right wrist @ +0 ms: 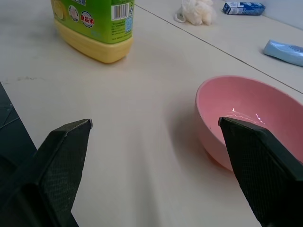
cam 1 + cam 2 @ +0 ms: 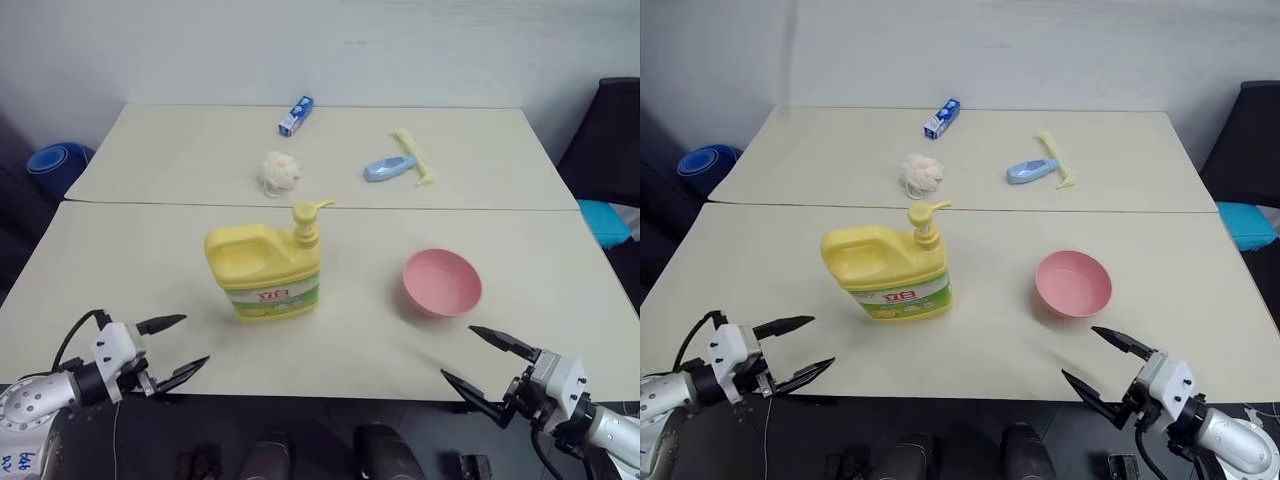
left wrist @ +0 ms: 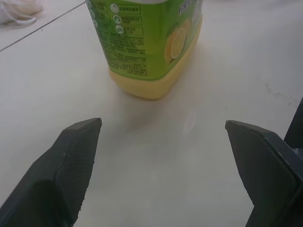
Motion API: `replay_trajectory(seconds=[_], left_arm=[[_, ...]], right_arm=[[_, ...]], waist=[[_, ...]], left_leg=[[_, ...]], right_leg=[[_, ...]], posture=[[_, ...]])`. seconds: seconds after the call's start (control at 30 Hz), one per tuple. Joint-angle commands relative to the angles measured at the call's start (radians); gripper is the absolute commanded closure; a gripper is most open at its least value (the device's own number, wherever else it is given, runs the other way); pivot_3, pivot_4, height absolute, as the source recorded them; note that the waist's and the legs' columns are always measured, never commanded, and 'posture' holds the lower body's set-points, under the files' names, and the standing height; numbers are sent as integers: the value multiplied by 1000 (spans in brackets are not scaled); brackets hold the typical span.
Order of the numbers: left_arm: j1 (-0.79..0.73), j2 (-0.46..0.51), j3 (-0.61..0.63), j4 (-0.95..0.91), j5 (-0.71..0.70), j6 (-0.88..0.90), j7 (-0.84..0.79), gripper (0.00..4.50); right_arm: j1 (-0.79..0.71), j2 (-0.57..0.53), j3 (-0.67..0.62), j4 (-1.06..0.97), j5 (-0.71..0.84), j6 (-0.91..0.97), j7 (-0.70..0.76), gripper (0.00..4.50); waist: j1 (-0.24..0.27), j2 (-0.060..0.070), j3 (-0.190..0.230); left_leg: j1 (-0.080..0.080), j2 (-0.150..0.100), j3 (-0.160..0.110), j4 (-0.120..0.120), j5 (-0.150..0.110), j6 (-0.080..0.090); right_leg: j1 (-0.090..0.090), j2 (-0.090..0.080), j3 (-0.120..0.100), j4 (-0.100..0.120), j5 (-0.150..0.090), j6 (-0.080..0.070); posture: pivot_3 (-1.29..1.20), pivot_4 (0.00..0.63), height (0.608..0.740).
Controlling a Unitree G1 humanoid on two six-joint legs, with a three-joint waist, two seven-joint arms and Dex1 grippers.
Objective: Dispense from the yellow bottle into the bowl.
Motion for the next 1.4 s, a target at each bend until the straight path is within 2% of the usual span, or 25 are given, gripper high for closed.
replay_trajectory(seconds=[0.03, 0.1, 0.17, 0.23, 0.37, 0.47, 0.6, 0.73, 0.87, 1.0, 1.1, 1.2, 1.4], left_arm=[[-11, 20, 8, -41, -30, 26, -12, 60], [-30, 32, 13, -71, -87, 81, -32, 60], [-67, 90, 15, -155, -252, 252, -102, 60], [-105, 135, 6, -226, -347, 359, -140, 60], [-146, 183, -57, -349, -377, 421, -195, 60], [-207, 149, -99, -373, -376, 432, -175, 60], [-233, 122, -126, -364, -365, 451, -176, 60], [-273, 99, -139, -352, -372, 481, -154, 60], [-305, 76, -158, -354, -358, 491, -138, 60], [-313, 62, -169, -360, -348, 494, -129, 60], [-310, 57, -171, -365, -339, 493, -126, 60], [-312, 55, -166, -367, -335, 492, -119, 0], [-313, 62, -141, -374, -354, 508, -109, 0]], right_arm=[[7, 10, -7, 12, 10, -34, 8, 0], [14, 12, -23, 22, 15, -44, 7, 0], [39, 12, -85, 41, 36, -49, -10, 0], [65, 2, -150, 88, 43, -69, -10, 0], [87, -22, -225, 236, 0, -157, 20, 0], [86, -21, -228, 244, -3, -143, -1, 0], [36, -49, -152, 12, 42, 60, -77, 0], [-101, -108, -45, -125, 19, 329, -181, 0], [-269, -144, 73, -121, -40, 538, -256, 0], [-387, -138, 163, -52, -117, 588, -279, 0], [-444, -125, 219, 4, -148, 625, -281, 0], [-480, -117, 256, 57, -184, 614, -277, 689], [-513, -96, 282, 108, -221, 554, -260, 2776]], waist=[[0, 0, 0], [0, 0, 0], [3, 0, 1], [10, 0, 1], [3, 3, 1], [-9, 6, 2], [-31, 7, 3], [-27, 7, 3], [-12, 6, 4], [2, 6, 4], [1, 6, 4], [0, 6, 4], [0, 6, 4]], left_leg=[[0, 0, 0, 0, 0, 0], [0, 0, 0, 0, 0, 0], [0, 0, 0, 0, 0, 0], [-1, 0, -3, 1, 0, 0], [1, -1, -3, 0, 0, 1], [1, 1, -2, -1, -1, 1], [2, 3, -1, 0, 0, -1], [3, 3, -1, 3, 0, -1], [0, 1, -3, 4, 0, -1], [-5, 1, -3, 2, 0, -2], [-16, 0, -3, 7, 0, -2], [-19, -1, -2, 11, 0, -1], [-18, -2, -2, 15, 2, -1]], right_leg=[[0, 0, 0, 0, 0, 0], [0, 0, 0, 0, 0, 0], [0, 0, 0, 1, 0, 0], [1, -1, -2, 1, 0, 0], [5, -1, -2, -3, 0, 0], [5, 0, -2, -6, 0, 0], [5, 2, -2, -3, 0, 0], [5, 3, -1, 1, 0, -1], [3, 1, -3, 1, 0, -1], [-3, 1, -3, 0, 0, -1], [-14, 1, -4, 3, 0, -1], [-16, 0, -11, 7, 1, 0], [-14, 0, -10, 10, 2, 1]], posture=[[0, 150, 740], [0, 150, 740], [0, 150, 740], [0, 150, 740], [0, 150, 740], [0, 150, 740], [0, 150, 740], [0, 150, 740], [0, 150, 740], [0, 150, 740], [0, 150, 740], [0, 150, 740], [0, 150, 740]])
